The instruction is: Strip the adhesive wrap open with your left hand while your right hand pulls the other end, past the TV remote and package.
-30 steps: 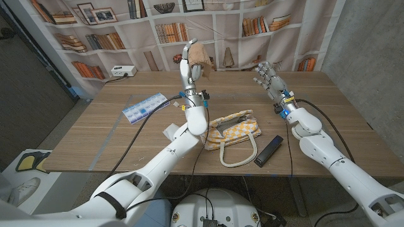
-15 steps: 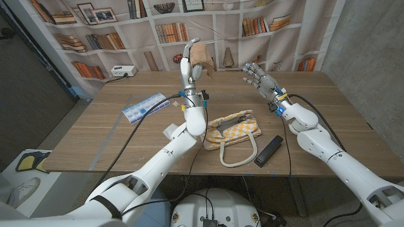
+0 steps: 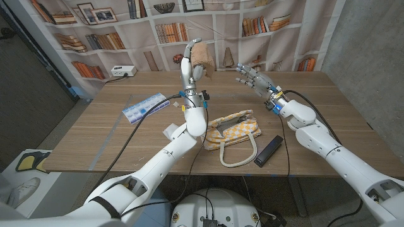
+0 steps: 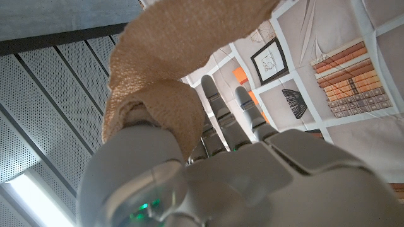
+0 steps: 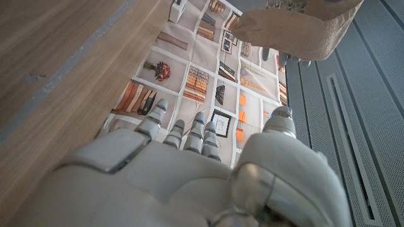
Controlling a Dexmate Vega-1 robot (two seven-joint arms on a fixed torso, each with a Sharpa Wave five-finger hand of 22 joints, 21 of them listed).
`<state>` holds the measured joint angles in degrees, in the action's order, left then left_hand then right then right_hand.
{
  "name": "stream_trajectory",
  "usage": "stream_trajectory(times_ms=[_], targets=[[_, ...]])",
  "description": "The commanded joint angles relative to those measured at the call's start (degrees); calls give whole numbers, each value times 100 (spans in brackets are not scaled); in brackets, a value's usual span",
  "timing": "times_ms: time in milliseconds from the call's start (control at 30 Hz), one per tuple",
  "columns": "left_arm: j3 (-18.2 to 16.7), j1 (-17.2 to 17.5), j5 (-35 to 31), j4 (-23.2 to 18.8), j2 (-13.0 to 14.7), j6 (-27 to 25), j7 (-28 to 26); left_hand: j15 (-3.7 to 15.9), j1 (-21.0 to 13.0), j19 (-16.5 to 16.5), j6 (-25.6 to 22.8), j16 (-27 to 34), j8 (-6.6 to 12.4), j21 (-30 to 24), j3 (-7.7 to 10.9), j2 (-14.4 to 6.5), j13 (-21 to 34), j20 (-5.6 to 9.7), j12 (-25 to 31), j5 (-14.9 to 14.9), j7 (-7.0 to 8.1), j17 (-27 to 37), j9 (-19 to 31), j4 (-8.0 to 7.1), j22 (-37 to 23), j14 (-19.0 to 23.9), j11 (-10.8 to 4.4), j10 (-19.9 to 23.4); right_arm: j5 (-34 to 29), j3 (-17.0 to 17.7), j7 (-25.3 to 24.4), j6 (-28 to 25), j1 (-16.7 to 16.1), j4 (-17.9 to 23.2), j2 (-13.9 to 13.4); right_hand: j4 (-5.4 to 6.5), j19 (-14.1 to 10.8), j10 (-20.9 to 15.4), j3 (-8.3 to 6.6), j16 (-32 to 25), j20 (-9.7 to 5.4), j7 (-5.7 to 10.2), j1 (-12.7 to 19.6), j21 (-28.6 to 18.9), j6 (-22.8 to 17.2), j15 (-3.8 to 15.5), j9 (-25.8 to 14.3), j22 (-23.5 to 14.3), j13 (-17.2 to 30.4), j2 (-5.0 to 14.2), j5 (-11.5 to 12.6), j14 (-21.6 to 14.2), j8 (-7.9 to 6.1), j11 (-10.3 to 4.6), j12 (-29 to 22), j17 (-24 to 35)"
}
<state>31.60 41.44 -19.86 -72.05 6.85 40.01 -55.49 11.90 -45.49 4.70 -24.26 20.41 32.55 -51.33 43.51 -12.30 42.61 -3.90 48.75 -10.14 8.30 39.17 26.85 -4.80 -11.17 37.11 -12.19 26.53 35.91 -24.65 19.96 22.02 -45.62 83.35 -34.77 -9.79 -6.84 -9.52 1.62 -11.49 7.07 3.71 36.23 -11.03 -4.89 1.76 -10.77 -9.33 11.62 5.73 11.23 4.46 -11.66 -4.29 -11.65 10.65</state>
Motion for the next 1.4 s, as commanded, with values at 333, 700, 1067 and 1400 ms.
stream_trajectory(times_ms=[333,700,1067,1400], targets=[[93,-57,-485,-111,217,-156,-294,60,-156,-17,-168,42,80,-57,-28,0,-30,-32,55,5,-1,57,-1,77,11,123,-6,173,-332,-343,373,69,313,126,3,-6,-396,-59,-196,-78,-198,58,540,-46,104,1,-24,-9,52,-60,-9,-168,28,-38,-17,11],[273,-114,-930,-191,358,-361,-627,49,-231,-60,-45,34,24,-64,-77,1,-95,-34,24,5,-10,83,-25,99,24,103,-3,145,-472,-381,396,72,339,252,-96,30,-540,11,-274,-89,-230,135,791,4,218,-303,-36,-8,90,-91,-15,-309,38,177,-16,15],[414,-116,-982,-241,412,-498,-721,62,-278,-78,-104,34,42,-73,-113,1,-100,-43,43,4,-22,100,-40,101,30,106,-6,162,-583,-422,510,232,361,362,-169,20,-484,32,-480,-44,-435,558,1306,60,301,17,-48,-11,96,-32,-31,-332,42,250,-6,18],[508,-147,-1014,-248,429,-589,-767,63,-317,-86,-128,31,49,-81,-135,2,-92,-56,65,0,-7,110,-51,109,33,109,-5,178,-536,-523,830,277,497,330,-164,28,-501,208,-599,-42,-86,647,1569,42,495,-155,-54,-17,72,20,-60,-363,77,112,43,22]])
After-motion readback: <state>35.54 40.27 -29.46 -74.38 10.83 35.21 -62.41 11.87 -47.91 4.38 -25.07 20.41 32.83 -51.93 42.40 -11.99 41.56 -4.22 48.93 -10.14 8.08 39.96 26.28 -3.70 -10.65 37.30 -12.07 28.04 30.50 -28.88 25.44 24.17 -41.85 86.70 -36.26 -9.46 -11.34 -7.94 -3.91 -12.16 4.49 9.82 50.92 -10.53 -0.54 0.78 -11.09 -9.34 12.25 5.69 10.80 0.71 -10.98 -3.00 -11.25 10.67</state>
